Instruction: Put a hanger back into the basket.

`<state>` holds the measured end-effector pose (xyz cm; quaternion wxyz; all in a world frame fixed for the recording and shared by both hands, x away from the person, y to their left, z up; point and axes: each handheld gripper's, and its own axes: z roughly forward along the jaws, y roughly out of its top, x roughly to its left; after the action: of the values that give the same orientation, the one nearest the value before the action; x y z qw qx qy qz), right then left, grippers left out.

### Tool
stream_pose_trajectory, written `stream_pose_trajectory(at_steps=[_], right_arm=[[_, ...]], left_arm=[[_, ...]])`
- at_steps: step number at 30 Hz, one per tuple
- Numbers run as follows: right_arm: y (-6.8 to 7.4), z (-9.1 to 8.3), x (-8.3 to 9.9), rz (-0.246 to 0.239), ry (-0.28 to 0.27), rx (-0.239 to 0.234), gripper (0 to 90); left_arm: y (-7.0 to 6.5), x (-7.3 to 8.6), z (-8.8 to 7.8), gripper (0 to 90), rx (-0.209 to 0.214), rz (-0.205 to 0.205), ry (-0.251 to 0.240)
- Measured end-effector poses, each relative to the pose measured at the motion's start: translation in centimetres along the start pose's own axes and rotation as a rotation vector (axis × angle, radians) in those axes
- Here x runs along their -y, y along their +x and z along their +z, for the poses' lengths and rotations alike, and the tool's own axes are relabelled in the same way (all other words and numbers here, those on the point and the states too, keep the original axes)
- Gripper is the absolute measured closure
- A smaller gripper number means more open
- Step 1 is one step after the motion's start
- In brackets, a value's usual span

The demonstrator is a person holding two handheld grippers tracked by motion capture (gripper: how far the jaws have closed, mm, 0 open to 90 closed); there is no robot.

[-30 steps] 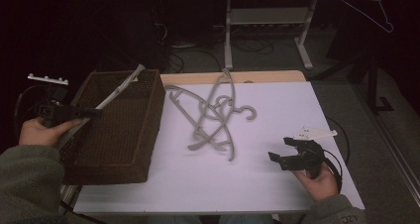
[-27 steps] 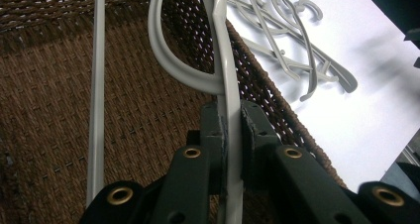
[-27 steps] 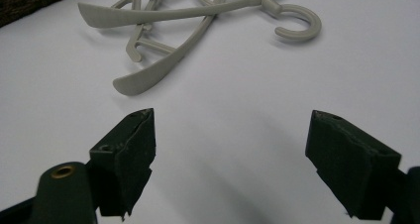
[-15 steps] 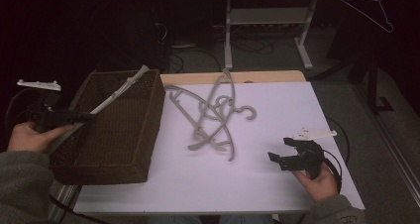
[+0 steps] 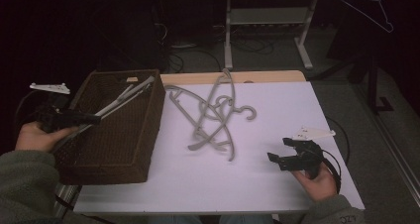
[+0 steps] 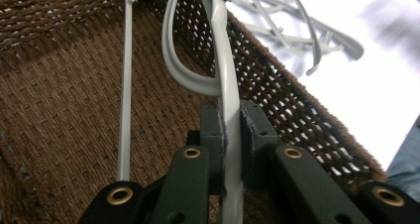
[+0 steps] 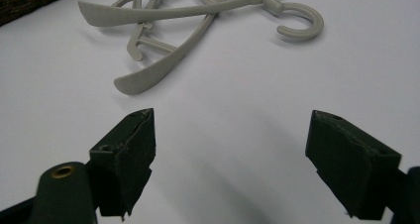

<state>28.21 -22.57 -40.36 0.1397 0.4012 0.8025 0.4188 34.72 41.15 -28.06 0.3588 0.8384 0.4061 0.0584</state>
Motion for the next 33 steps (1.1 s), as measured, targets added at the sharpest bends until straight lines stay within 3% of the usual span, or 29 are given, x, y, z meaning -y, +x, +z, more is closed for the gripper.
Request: stream_pose_trajectory(at_steps=[5,7,9,10,15,23,25,30,33], right_arm=[[-0.1,0.0,0.1,0.007,0.001,-0.004,18.6],[0.0,0.0,0.1,0.000,-0.001,-0.003,18.6],[0.2,0.0,0.0,0.004,0.001,-0.006,18.6],[0.3,0.1,0.0,-0.001,0.001,-0.006,18.6],[0.4,0.3,-0.1,-0.001,0.012,-0.011,18.5],[0.4,0.1,0.0,-0.002,0.003,-0.015,18.5],[0.4,0.0,0.0,-0.003,0.003,-0.017,18.5],[0.4,0.1,0.0,-0.008,0.001,-0.018,18.5],[0.5,0.1,0.0,-0.003,0.008,-0.020,18.6]], left_arm=[[0.4,1.1,0.2,81.5,-0.002,0.011,0.002],[0.5,1.5,0.5,81.5,-0.013,0.012,0.036],[0.6,1.9,1.2,81.5,-0.012,0.008,0.108],[0.6,2.1,1.5,81.4,-0.013,0.025,0.135],[0.4,2.4,2.3,81.2,-0.023,0.030,0.132],[0.2,2.8,4.1,80.2,-0.021,0.044,0.275],[0.2,2.9,4.3,79.4,-0.019,0.032,0.287],[0.3,2.8,3.5,67.5,-0.006,0.002,0.290],[0.3,2.9,2.9,66.5,-0.003,-0.008,0.282]])
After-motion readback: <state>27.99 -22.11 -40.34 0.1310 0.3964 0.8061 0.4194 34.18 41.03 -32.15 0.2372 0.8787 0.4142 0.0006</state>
